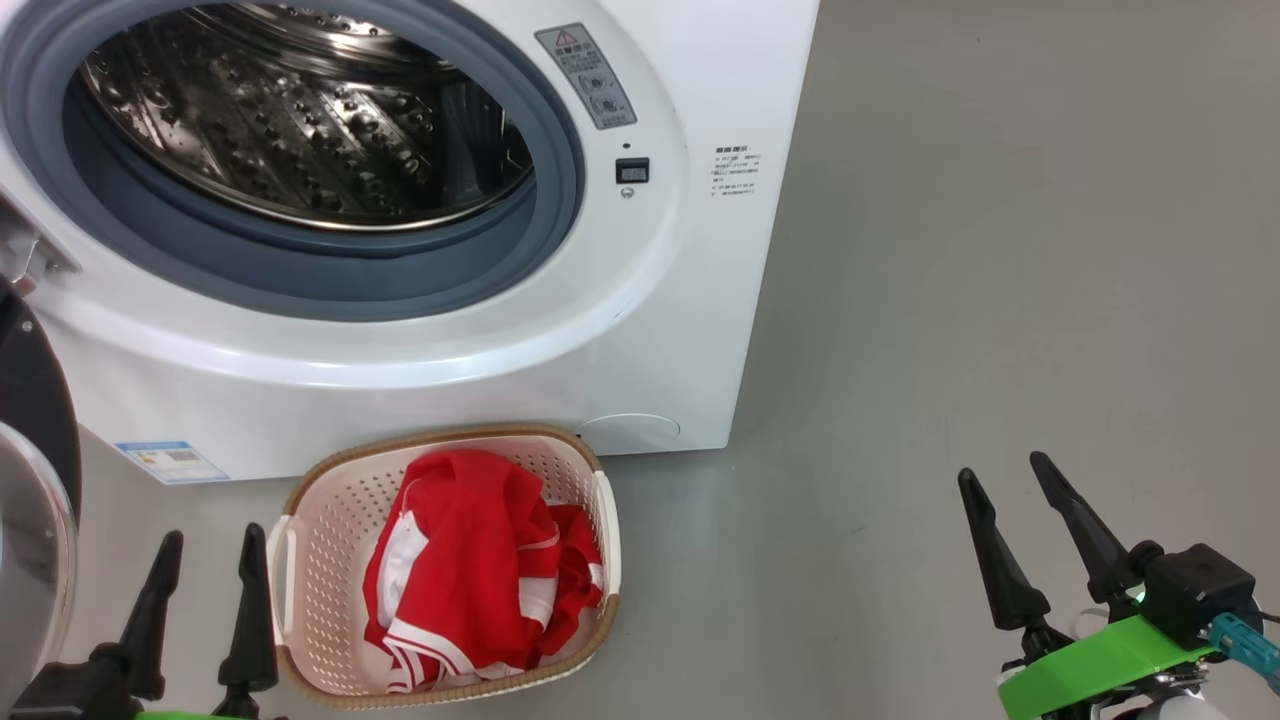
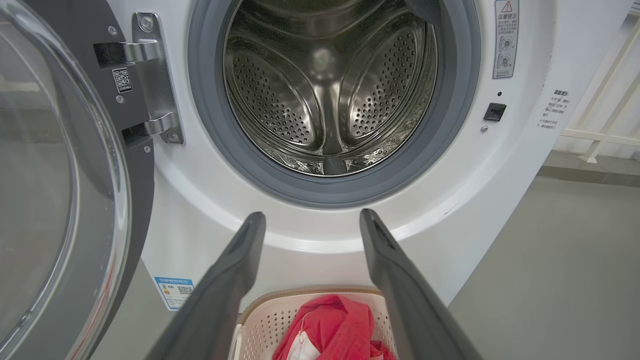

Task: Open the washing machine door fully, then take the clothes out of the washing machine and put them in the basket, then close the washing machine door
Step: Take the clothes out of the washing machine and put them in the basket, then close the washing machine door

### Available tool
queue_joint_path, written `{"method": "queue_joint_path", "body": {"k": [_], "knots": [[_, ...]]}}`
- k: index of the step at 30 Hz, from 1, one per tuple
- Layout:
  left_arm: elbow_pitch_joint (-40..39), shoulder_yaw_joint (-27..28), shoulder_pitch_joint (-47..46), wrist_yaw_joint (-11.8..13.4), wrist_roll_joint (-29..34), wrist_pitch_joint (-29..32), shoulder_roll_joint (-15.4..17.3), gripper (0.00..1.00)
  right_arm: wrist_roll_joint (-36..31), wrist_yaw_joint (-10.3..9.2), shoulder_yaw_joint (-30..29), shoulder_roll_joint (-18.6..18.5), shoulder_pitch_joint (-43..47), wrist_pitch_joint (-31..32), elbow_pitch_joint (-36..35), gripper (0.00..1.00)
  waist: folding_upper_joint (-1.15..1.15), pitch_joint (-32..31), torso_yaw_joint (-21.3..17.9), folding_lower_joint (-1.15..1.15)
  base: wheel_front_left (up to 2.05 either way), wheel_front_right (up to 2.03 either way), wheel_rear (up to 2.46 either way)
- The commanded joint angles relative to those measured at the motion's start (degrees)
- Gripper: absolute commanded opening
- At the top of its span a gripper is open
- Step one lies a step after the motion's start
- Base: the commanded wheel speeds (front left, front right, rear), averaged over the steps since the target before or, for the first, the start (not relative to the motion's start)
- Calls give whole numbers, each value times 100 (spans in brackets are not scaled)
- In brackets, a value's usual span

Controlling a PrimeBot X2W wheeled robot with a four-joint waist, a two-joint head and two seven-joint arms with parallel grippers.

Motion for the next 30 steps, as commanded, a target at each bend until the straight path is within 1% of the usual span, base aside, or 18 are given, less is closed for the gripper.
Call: {"method": "queue_joint_path", "body": {"k": [1, 10, 24, 30], "knots": [[-146, 185, -85, -18, 50, -36, 128, 100, 74, 9, 93, -91, 53, -27, -154, 100, 0, -2, -1, 0, 0, 0, 0], [-135, 193, -80, -18, 147, -36, 123, 100, 79, 9, 106, -100, 54, -27, -159, 100, 0, -3, 2, 0, -25, 25, 0], [-178, 176, -102, -18, 112, -36, 145, 100, 72, 9, 116, -101, 23, -27, -161, 100, 0, 27, 3, 0, -125, 125, 0], [-191, 164, -111, -18, 114, -36, 149, 100, 64, 9, 114, -94, 13, -27, -160, 100, 0, 15, 9, 0, -63, 63, 0]]}}
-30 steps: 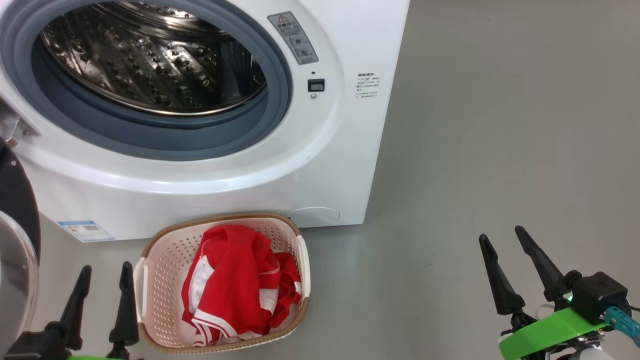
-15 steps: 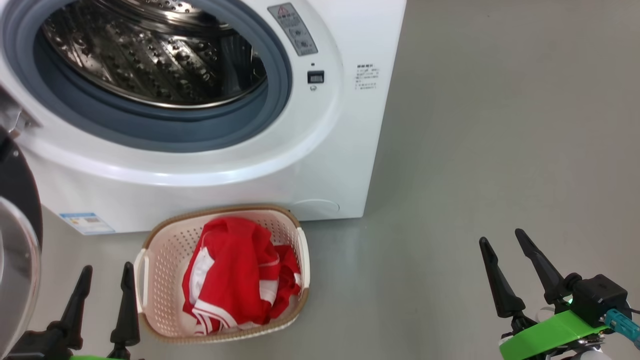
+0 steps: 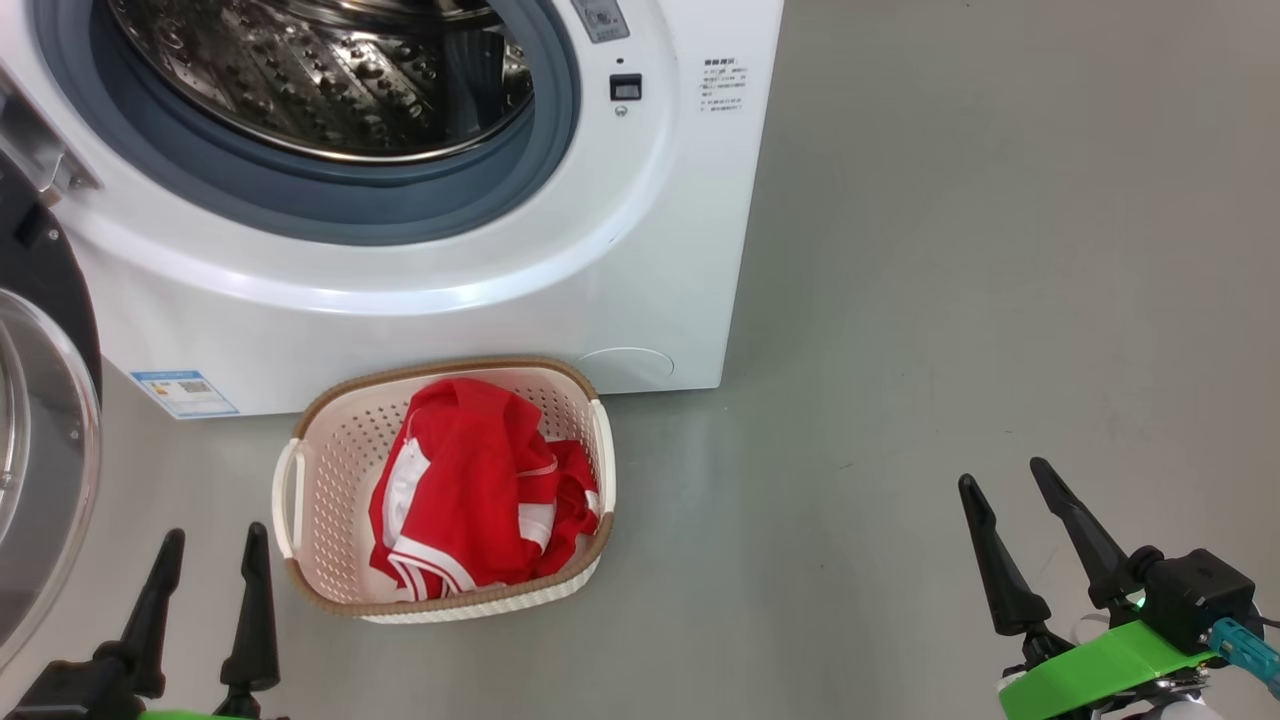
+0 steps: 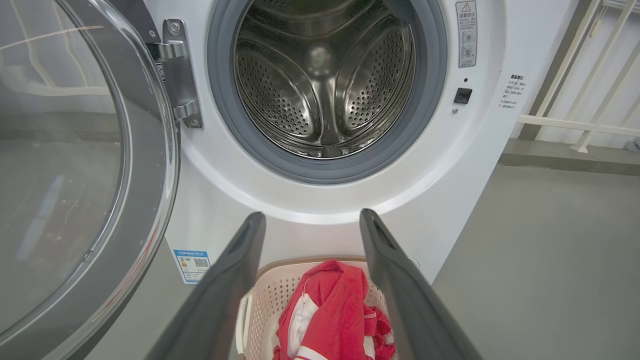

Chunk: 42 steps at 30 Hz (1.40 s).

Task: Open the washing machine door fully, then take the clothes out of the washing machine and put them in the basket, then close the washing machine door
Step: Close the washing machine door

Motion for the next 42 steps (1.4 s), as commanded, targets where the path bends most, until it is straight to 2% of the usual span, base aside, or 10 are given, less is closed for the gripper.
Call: {"method": "queue_joint_path", "body": {"k": [1, 12, 24, 42], "knots": [[-160, 175, -112, -16, 12, -36, 135, 100, 65, 9, 113, -85, -41, -27, -149, 100, 0, -6, 2, 0, -15, 15, 0], [-128, 197, -85, -17, 11, -36, 37, 100, 85, 9, 179, -124, -41, -27, -114, 100, 0, -87, 83, 0, 0, 0, 0], [-37, 247, 28, -17, -67, -36, -162, 100, 117, 9, 453, -215, -165, -27, -18, 100, 0, -194, 647, 0, 0, 0, 0], [112, 279, 256, -17, -271, -36, -422, 100, 271, 9, 1273, -474, -730, -27, 339, 100, 0, -238, 2106, 0, 0, 0, 0]]}}
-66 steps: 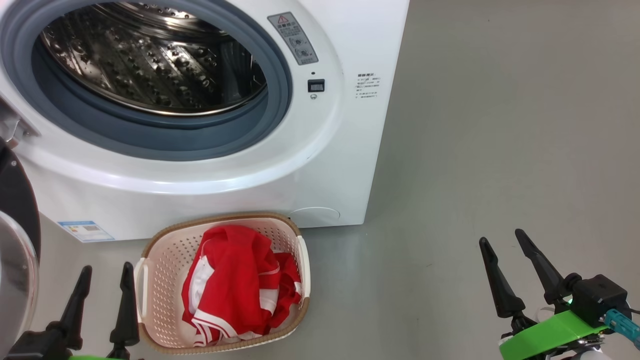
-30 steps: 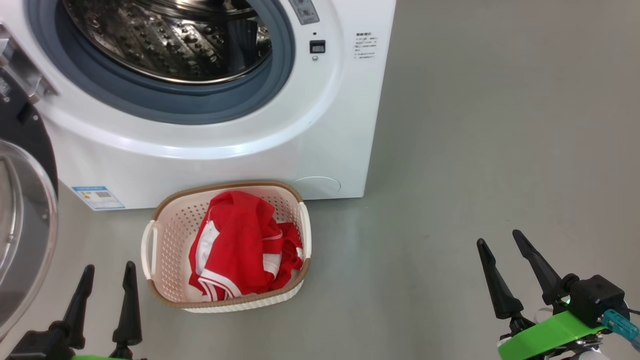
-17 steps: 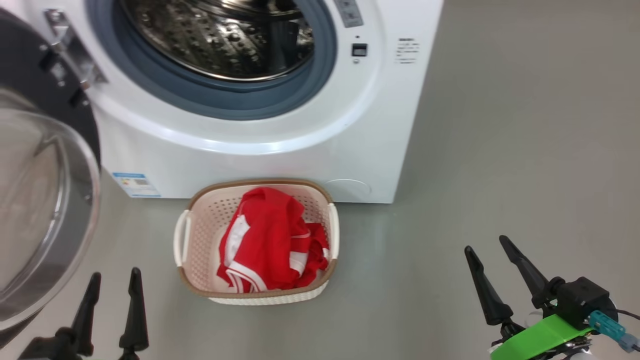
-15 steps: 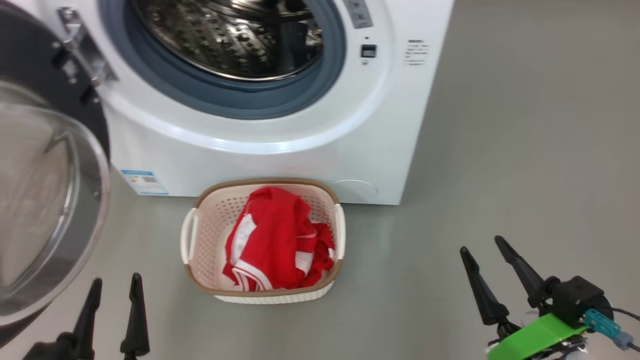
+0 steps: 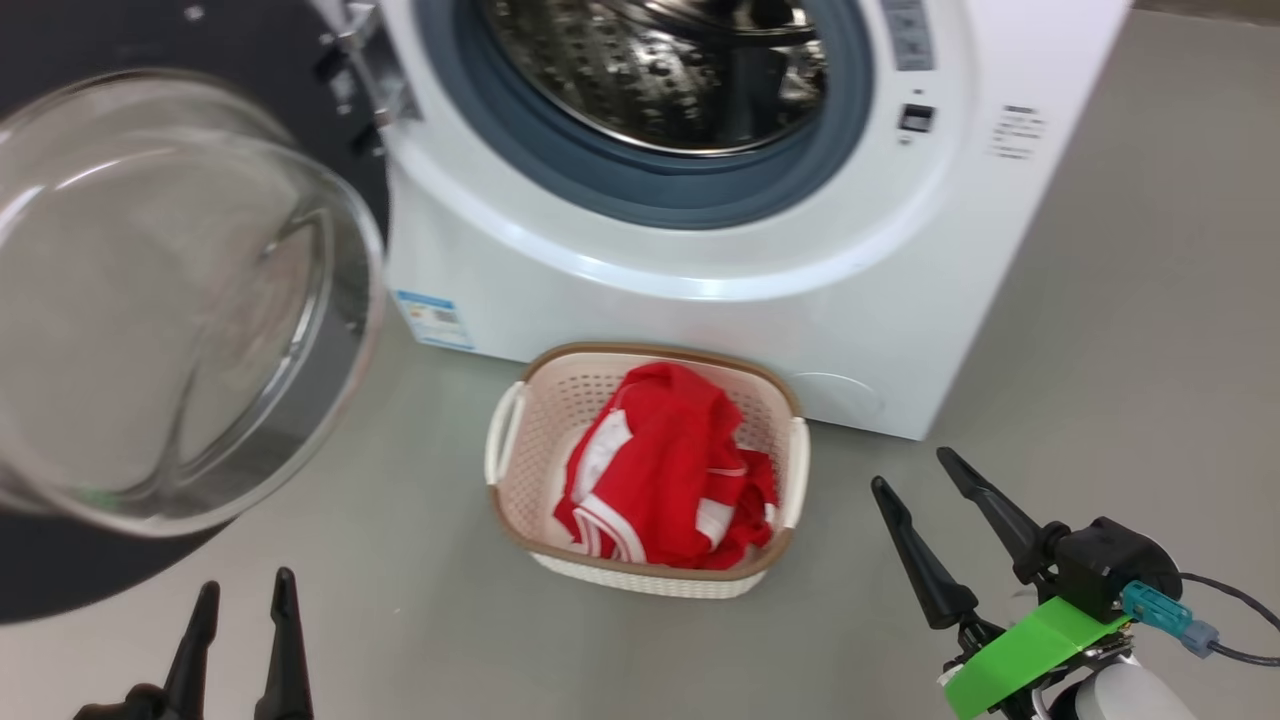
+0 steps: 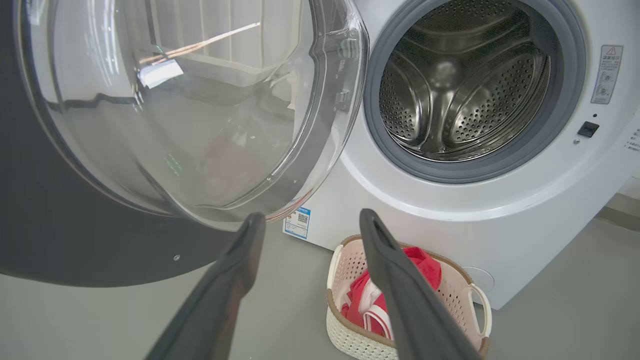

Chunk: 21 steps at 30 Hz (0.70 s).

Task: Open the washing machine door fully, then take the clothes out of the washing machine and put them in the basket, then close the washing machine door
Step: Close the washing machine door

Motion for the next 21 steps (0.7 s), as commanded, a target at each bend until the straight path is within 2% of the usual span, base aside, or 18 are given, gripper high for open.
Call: {"method": "queue_joint_path", "body": {"k": [1, 15, 21], "knots": [[-92, 182, 3, -17, -41, -36, 46, 100, 35, 9, 179, -85, -167, -27, -95, 100, 0, -15, 432, 0, 0, 0, 0], [-62, 229, 126, -17, -191, -36, 1, 100, 199, 9, 621, -297, -459, -27, 103, 100, 0, -90, 1368, 0, 0, 0, 0], [-179, 290, 211, 65, -372, -36, 0, 100, 261, 9, 885, -309, -776, -27, 206, 100, 0, 42, 1487, 0, 0, 0, 0]]}}
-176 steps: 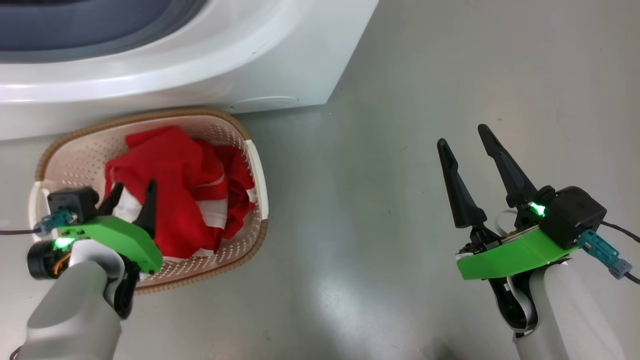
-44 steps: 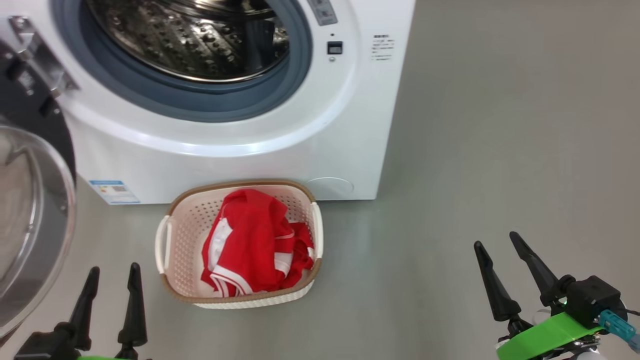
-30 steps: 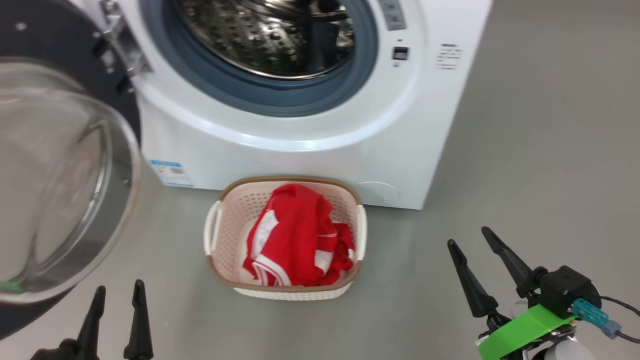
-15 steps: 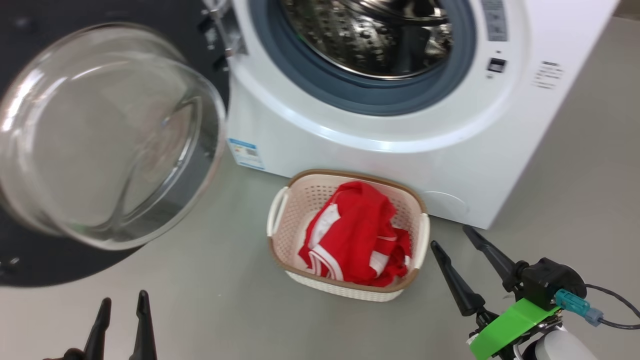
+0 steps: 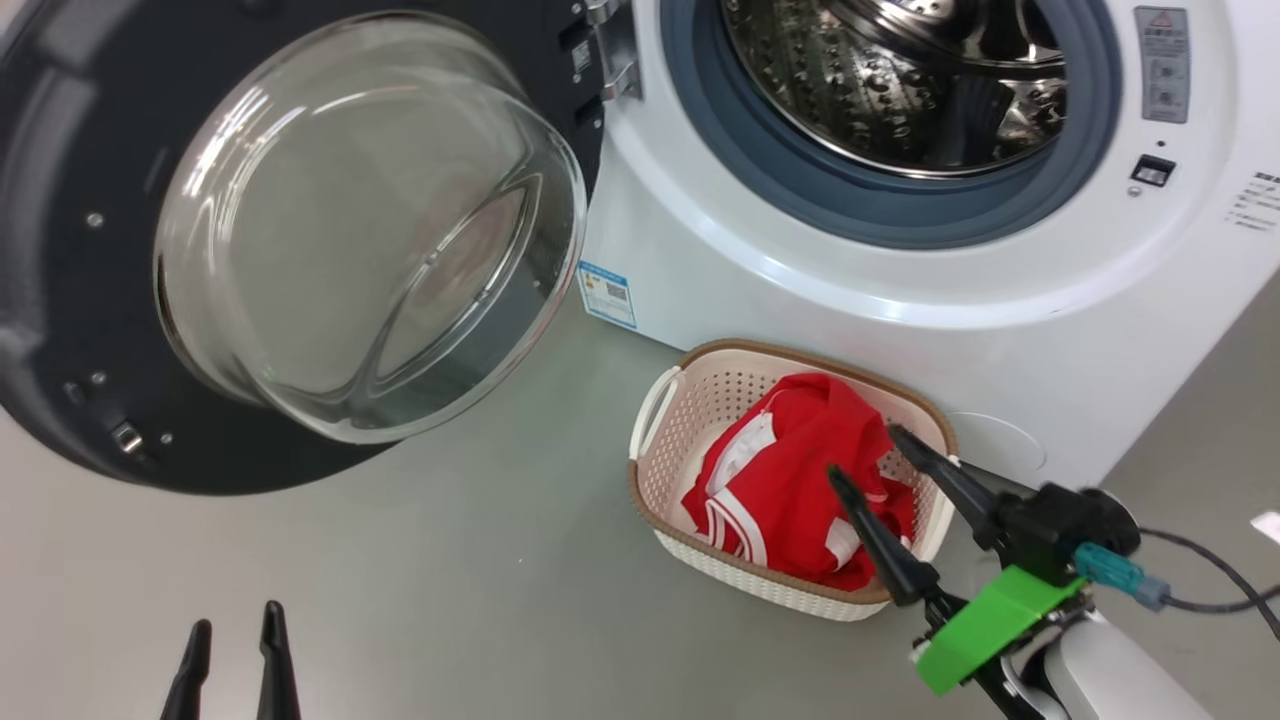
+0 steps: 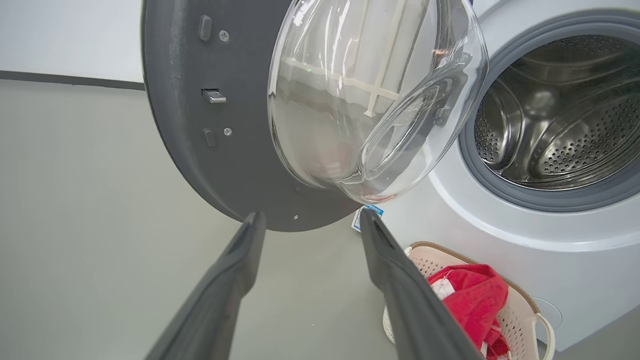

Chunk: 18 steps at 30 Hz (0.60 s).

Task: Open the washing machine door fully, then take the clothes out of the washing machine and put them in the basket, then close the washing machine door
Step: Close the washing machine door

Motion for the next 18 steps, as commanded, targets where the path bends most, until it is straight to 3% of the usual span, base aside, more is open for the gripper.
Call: {"method": "queue_joint_path", "body": {"k": [1, 18], "knots": [[-196, 227, -56, 74, -86, -36, 74, 100, 112, 9, 176, -21, -236, -28, -81, 100, 0, 95, 73, 0, 0, 0, 0], [-473, 252, -18, 203, -332, -36, 73, 100, 251, 9, 489, -50, -639, -28, 127, 100, 0, 190, 113, 0, 0, 0, 0]]}}
